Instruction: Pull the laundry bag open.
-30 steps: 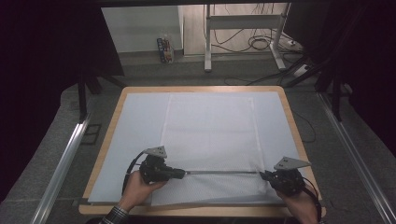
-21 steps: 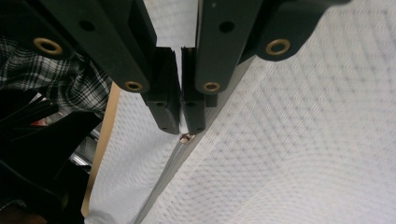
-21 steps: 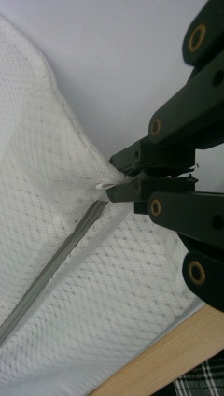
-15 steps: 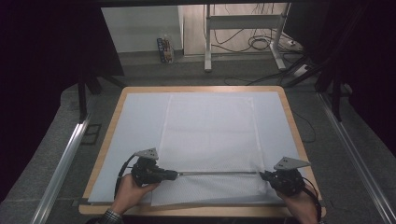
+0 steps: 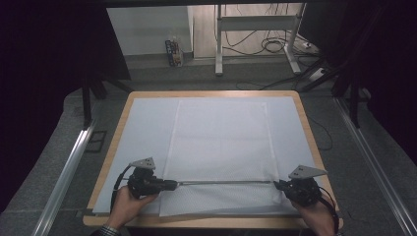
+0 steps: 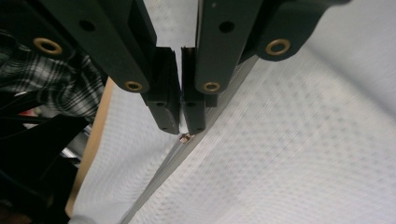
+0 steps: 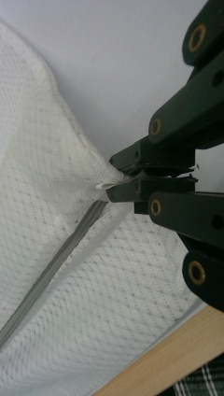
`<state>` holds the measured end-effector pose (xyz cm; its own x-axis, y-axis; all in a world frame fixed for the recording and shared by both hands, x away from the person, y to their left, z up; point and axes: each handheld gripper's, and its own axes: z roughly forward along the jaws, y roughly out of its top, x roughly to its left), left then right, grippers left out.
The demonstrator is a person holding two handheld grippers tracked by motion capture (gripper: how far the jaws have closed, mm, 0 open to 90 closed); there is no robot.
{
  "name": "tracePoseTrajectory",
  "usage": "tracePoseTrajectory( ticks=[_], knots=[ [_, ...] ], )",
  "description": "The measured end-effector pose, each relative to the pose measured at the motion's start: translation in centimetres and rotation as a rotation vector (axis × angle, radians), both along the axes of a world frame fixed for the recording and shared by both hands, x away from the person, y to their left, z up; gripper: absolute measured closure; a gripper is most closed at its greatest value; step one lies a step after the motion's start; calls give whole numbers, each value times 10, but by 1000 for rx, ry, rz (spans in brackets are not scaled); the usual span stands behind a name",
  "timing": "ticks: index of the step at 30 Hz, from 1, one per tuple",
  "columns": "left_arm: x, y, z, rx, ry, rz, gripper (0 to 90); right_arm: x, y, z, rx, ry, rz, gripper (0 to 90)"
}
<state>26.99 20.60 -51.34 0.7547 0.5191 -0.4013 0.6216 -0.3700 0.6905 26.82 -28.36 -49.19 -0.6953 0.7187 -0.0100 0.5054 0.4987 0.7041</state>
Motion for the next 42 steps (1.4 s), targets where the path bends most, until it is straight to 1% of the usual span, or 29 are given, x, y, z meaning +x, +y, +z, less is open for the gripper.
tracePoseTrajectory(
  ticks=[3, 4, 5, 6, 7, 10, 12, 15, 17, 18, 20, 25, 30, 31, 33, 35, 38, 39, 40, 41, 42],
  knots=[
    [-1, 6, 0, -8, 4, 6, 871, 0, -1, 0, 10, 7, 0, 852],
    [-1, 7, 0, -1, 2, 11, 872, 0, 0, 0, 9, 6, 0, 852],
    [-2, 8, 0, -3, 4, 11, 871, 0, 0, 0, -1, 4, -2, 852],
    [-2, 9, -1, -4, 5, 13, 871, 0, 0, 0, 6, 7, 1, 852],
    [-2, 10, -1, 6, 6, 15, 872, 0, 0, 0, 2, 5, 1, 851],
    [-4, 14, -2, 0, 11, 23, 872, 0, 0, 0, 2, 7, -3, 852],
    [-5, 17, -2, 3, 10, 33, 872, 0, 0, -1, 0, 7, -7, 852],
    [-7, 24, -4, -9, 15, 46, 872, 1, -1, -1, -2, 10, -4, 852],
    [-8, 27, -4, 1, 15, 53, 871, 0, 0, -1, -7, 9, -6, 853],
    [-9, 28, -4, -6, 16, 59, 871, 0, 0, -1, -7, 13, -6, 853],
    [-10, 31, -5, -2, 15, 65, 871, 0, 0, -1, -9, 17, -6, 853],
    [-13, 41, -5, -6, 14, 100, 871, 1, -1, -2, -16, 16, -21, 853],
    [-16, 50, -6, -11, 11, 121, 872, 1, -2, -2, -7, 25, -23, 853],
    [-16, 50, -6, -2, 7, 127, 872, 1, -2, -2, -6, 26, -21, 853],
    [-16, 51, -6, -4, 9, 131, 872, 1, -1, -2, -11, 26, -21, 853],
    [-16, 51, -6, 4, 8, 136, 872, 1, -1, -3, -10, 27, -18, 854],
    [-16, 49, -6, 37, 2, 146, 872, 1, -1, -3, -4, 45, -14, 853],
    [-16, 49, -6, 61, -1, 156, 872, 2, 0, -4, -9, 45, -9, 853],
    [-16, 48, -7, 74, 4, 153, 872, 2, 0, -4, -17, 49, -10, 853],
    [-16, 47, -8, 79, 7, 151, 871, 2, 0, -5, -8, 58, -9, 853],
    [-16, 47, -8, 84, 9, 151, 872, 2, 0, -6, -15, 65, -10, 853]
  ],
)
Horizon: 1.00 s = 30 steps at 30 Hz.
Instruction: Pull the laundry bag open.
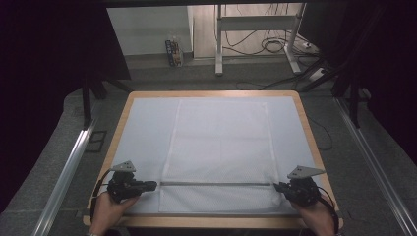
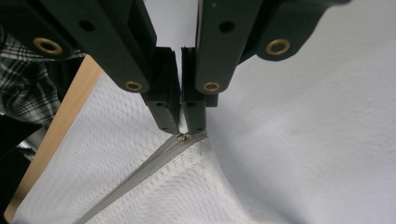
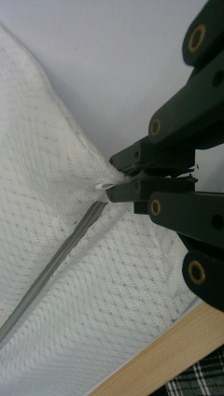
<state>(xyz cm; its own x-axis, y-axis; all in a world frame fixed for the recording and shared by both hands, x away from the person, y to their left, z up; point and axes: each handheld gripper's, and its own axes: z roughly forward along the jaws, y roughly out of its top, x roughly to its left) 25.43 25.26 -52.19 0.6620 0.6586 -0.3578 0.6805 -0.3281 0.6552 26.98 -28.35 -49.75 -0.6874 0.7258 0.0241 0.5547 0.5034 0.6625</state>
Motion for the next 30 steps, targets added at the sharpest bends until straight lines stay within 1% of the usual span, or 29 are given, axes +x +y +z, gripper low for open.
tracePoseTrajectory(
  ticks=[3, 5, 6, 8, 9, 11, 13, 15, 17, 20, 21, 23, 24, 25, 27, 29, 30],
  knots=[
    [0, -2, 0, 32, -1, 13, 872, 0, 1, -2, -3, 22, 4, 853],
    [0, -4, -1, 54, 0, 10, 872, 0, 3, -4, -14, 35, 8, 853],
    [0, -5, -2, 56, 5, 8, 871, 0, 3, -4, -17, 38, 9, 853],
    [0, -6, -3, 47, 18, -1, 871, 0, 2, -5, -21, 45, 4, 852],
    [0, -6, -4, 50, 28, -7, 870, 0, 2, -6, -19, 52, 10, 850],
    [1, -8, -6, 52, 38, -14, 870, -1, 3, -8, -35, 66, 16, 846],
    [1, -10, -7, 62, 45, -18, 869, -2, 4, -8, -46, 65, 18, 839],
    [1, -10, -8, 62, 47, -19, 868, -3, 4, -8, -48, 59, 24, 830],
    [0, -11, -7, 70, 43, -20, 863, -4, 4, -8, -48, 56, 23, 802],
    [-1, -14, -7, 87, 14, -12, 850, -5, 5, -7, -48, 38, 33, 697],
    [-1, -15, -7, 98, 5, -8, 818, -5, 6, -7, -52, 31, 35, 653],
    [-2, -18, -6, 116, -17, 2, 701, -5, 7, -7, -58, 24, 46, 572],
    [-2, -19, -6, 123, -23, 5, 659, -5, 9, -7, -61, 17, 53, 526],
    [-2, -20, -6, 134, -35, 7, 610, -5, 9, -8, -63, 9, 58, 503],
    [-3, -23, -6, 163, -59, 24, 469, -5, 10, -8, -64, -1, 58, 441],
    [-4, -25, -5, 187, -82, 26, 399, -5, 9, -7, -57, -18, 53, 365],
    [-5, -26, -5, 189, -95, 29, 356, -4, 8, -6, -52, -24, 53, 332]
  ],
)
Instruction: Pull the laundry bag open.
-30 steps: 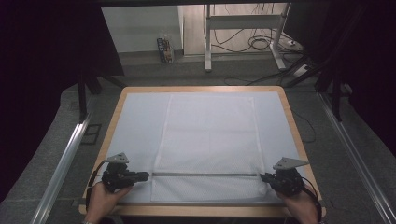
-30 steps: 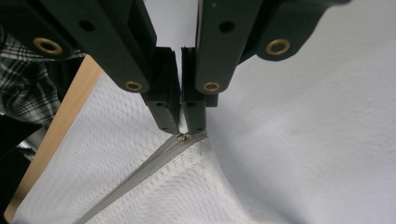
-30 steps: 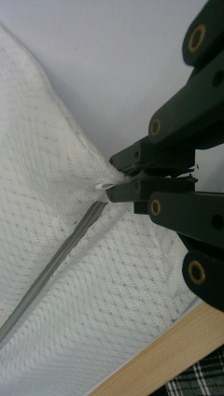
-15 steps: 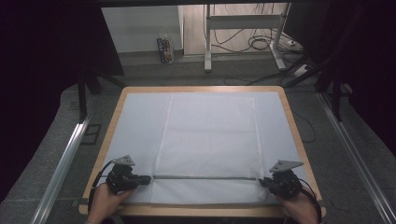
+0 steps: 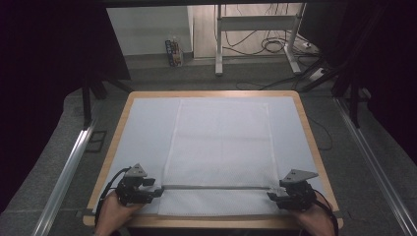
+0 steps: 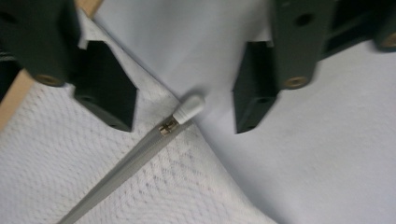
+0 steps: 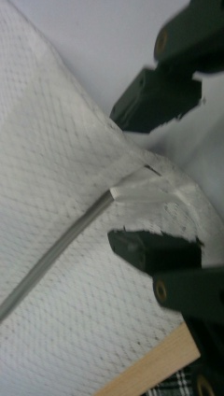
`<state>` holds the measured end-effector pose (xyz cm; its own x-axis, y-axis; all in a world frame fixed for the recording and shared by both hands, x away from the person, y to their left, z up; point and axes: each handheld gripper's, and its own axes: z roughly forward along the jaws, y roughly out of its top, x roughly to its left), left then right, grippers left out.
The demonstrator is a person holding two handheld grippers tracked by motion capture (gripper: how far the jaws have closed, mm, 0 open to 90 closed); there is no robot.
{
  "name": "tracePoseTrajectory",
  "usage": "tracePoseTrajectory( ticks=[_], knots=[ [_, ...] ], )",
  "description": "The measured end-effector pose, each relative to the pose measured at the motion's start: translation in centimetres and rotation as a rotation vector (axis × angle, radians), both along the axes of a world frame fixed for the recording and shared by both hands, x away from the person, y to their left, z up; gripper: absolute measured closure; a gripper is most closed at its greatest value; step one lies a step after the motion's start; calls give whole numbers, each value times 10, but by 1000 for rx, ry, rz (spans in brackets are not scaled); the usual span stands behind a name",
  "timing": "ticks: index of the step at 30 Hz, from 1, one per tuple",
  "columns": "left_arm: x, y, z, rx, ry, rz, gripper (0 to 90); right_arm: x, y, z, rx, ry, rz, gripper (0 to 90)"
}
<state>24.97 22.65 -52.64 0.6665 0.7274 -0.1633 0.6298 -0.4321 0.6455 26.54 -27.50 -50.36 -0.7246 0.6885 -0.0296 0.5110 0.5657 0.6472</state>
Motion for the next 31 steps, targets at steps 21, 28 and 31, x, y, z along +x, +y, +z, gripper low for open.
tracePoseTrajectory(
  ticks=[21, 28, 31],
  knots=[
    [-50, 16, 3, 19, -167, 132, 0, -22, -12, 2, 97, -57, -28, 0],
    [-51, 17, -2, 41, -152, 144, 0, -24, -11, 1, 88, -50, -21, 0],
    [-50, 18, -2, 34, -149, 145, 0, -23, -11, 0, 88, -45, -22, 0]
  ],
)
